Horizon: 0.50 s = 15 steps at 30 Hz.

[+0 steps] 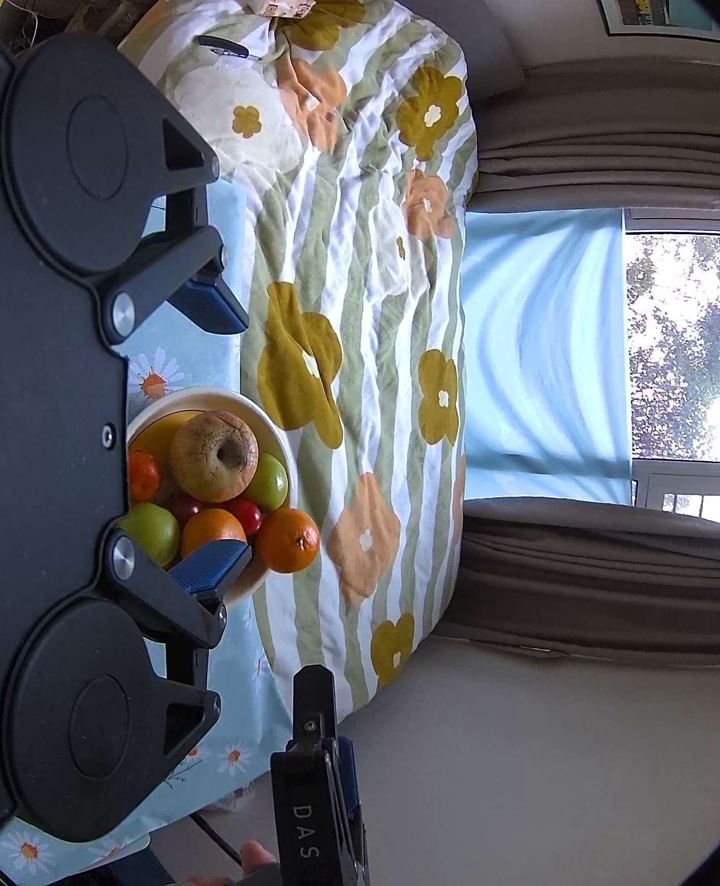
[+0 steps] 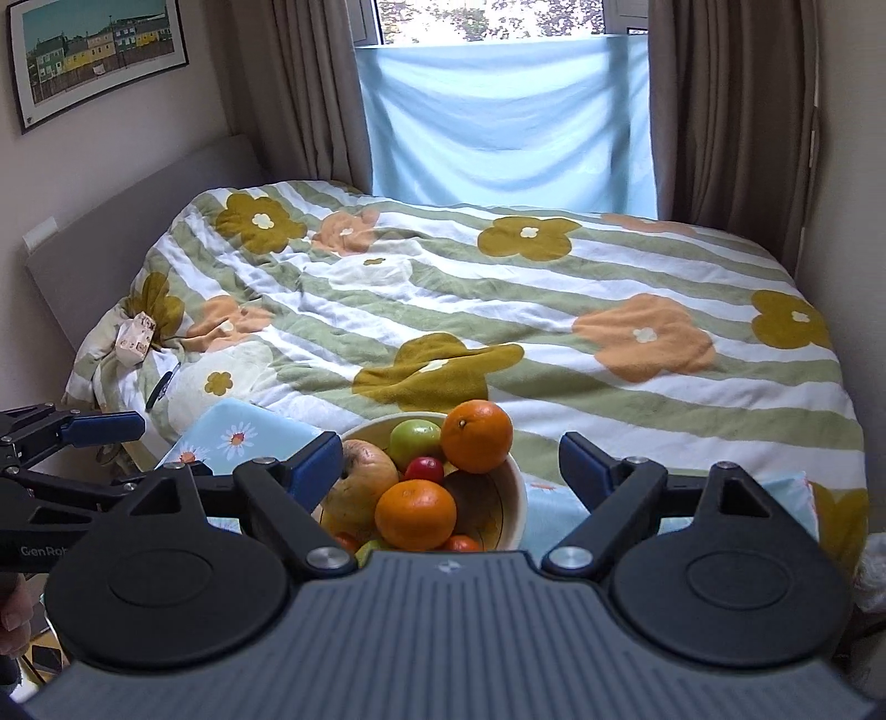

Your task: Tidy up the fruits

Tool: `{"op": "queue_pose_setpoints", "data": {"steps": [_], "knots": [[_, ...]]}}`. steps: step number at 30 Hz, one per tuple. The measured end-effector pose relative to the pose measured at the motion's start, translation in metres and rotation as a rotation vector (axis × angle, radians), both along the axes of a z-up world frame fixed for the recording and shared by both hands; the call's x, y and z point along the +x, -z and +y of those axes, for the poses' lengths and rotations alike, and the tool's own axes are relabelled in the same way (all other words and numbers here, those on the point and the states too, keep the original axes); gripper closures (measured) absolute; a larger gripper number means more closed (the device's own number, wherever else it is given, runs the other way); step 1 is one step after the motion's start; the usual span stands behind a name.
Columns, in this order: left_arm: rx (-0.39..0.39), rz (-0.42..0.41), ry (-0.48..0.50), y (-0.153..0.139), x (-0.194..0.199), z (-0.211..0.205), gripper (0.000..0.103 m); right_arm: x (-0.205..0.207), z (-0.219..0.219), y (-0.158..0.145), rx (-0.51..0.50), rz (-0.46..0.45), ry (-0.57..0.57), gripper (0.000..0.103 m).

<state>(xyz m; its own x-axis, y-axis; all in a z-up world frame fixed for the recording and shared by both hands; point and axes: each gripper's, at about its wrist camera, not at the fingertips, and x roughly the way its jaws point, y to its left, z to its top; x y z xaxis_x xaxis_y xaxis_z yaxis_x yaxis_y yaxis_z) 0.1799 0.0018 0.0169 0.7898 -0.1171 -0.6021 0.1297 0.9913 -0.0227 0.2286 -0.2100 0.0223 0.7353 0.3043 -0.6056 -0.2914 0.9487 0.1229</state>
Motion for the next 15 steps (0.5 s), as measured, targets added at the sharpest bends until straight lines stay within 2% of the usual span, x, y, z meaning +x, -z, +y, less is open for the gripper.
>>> {"op": "queue_pose_setpoints", "data": {"steps": [2,7,9,15], "knots": [[-0.008,-0.008,0.009,-0.005,-0.014,0.002,0.018,-0.023,0.001,-0.006,-0.012,-0.007,0.033,0.0],[-0.006,-0.03,0.016,-0.013,-0.051,0.006,0.009,-0.08,0.001,-0.015,-0.034,-0.013,0.121,0.0],[0.004,-0.037,0.012,-0.014,-0.063,0.008,0.003,-0.1,0.0,-0.015,-0.036,-0.003,0.161,0.0],[0.024,-0.033,0.004,-0.01,-0.091,0.014,0.001,-0.149,0.0,-0.003,-0.059,0.03,0.261,0.0]]}}
